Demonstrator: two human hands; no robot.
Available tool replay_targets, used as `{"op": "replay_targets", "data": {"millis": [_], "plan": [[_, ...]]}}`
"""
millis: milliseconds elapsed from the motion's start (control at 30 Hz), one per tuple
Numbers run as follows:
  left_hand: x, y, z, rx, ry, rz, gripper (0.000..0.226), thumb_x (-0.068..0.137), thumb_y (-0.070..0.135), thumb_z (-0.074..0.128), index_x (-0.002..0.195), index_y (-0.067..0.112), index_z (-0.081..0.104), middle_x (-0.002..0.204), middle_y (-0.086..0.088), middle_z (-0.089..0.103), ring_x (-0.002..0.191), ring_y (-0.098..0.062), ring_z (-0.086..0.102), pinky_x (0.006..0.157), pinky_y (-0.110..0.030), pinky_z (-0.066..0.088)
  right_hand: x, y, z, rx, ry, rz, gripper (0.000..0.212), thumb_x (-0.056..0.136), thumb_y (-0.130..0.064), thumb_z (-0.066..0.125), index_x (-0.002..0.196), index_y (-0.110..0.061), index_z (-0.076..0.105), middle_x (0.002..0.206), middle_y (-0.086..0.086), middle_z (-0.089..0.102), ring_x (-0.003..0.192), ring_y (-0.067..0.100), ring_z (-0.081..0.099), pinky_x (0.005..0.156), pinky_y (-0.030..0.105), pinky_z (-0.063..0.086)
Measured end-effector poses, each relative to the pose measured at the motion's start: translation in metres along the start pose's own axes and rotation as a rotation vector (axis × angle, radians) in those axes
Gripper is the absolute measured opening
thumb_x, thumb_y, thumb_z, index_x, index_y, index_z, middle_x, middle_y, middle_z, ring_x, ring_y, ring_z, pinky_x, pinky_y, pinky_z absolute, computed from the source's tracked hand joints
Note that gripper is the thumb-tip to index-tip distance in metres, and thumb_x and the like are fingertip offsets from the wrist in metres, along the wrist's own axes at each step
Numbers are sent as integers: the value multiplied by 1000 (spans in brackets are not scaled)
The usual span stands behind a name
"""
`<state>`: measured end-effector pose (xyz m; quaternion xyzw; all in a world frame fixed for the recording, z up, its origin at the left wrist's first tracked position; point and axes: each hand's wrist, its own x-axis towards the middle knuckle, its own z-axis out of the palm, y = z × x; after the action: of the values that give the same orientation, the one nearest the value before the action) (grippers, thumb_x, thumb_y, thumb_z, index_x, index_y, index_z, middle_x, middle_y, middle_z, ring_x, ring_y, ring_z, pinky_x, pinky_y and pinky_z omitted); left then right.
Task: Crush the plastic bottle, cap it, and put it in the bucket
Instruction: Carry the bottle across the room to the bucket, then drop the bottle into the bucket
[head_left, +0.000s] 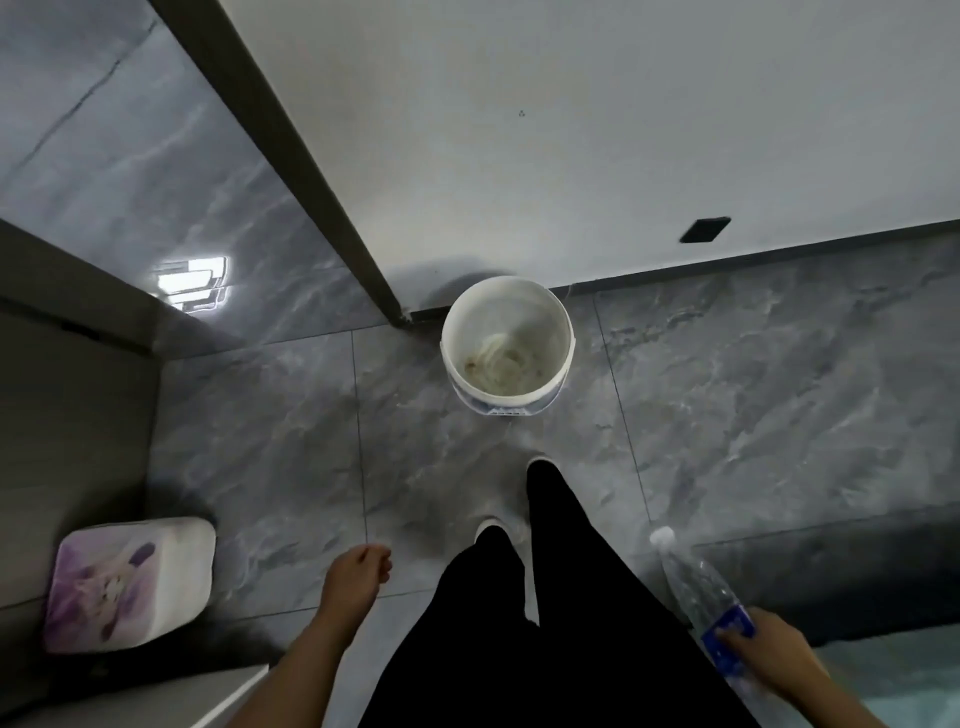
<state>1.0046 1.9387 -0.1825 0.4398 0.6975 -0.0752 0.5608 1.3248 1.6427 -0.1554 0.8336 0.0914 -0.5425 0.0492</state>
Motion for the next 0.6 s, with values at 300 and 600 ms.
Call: {"op": "replay_targets", "data": {"millis": [300,600], "plan": [[42,81,38,-120,45,-114,24,92,17,47,77,9,63,82,-11,64,76,-23,59,75,-35,44,78,-125,-117,86,50,-165,23,86,-12,62,66,-13,52,85,21,66,83,27,61,66,29,35],[153,186,54,-289,254,12,30,94,11,42,103,-11,61,85,-18,62,80,-34,59,69,-27,53,162,-249,-170,195,35,-332,20,87,-20,62,92,-1,62,96,23,69,89,36,66,82,45,53]]}}
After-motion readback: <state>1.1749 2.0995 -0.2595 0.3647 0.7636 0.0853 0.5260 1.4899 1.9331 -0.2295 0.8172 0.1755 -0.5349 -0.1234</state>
